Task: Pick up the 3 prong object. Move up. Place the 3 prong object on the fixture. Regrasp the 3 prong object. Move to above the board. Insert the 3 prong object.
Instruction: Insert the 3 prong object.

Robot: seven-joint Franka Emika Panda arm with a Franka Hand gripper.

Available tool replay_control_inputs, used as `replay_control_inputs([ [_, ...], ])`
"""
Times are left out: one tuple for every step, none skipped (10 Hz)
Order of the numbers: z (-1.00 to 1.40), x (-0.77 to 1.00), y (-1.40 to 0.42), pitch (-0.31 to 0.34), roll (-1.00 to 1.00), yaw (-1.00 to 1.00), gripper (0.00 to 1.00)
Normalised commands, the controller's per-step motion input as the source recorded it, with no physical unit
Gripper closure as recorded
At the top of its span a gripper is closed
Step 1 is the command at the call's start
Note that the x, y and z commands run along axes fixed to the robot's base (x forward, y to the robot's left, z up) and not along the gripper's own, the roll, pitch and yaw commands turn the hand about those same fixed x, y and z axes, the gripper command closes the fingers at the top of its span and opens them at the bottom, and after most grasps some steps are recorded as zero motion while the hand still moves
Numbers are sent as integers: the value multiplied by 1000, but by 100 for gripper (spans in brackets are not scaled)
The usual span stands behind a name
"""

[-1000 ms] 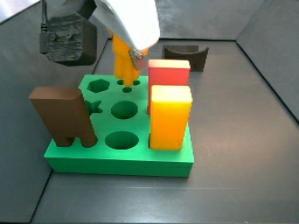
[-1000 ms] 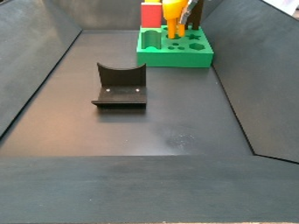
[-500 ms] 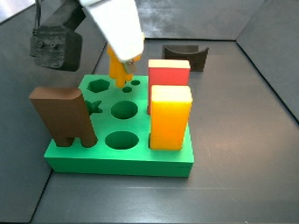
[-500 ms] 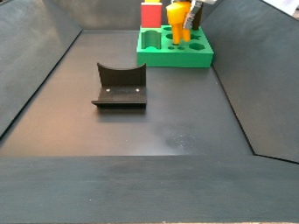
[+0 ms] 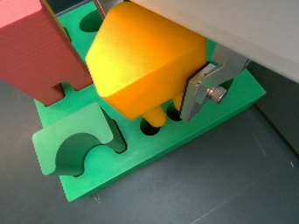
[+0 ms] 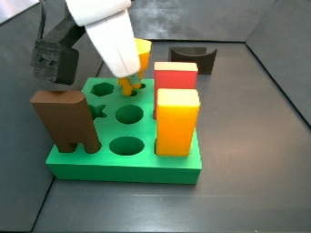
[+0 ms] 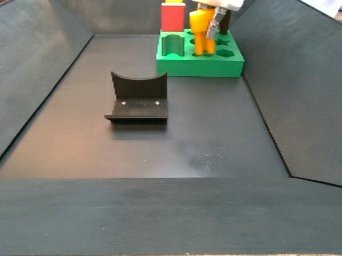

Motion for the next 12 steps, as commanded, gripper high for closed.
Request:
replay_control_inputs([
  [-289,0,74,-389,0,-477,100],
  [-271,0,63,-399,0,-446,100],
  [-291,0,123,-380,-99,-426,100],
  [-174,-11,106,-443,-106,-451,100],
  [-131,-34,131,-479,-109,-243,100],
  [-271,-23,34,-461,-70,-66,100],
  [-391,-86,0,-431,-39,0,100],
  [-411,-20,-49,-381,-127,74,100],
  [-337,0,-83,-349,-193,149,100],
  [-337,0,-111,-361,-173,249,100],
  [-440,0,-37,-394,-66,226,100],
  [-454,-6,0,-393,-20,240,100],
])
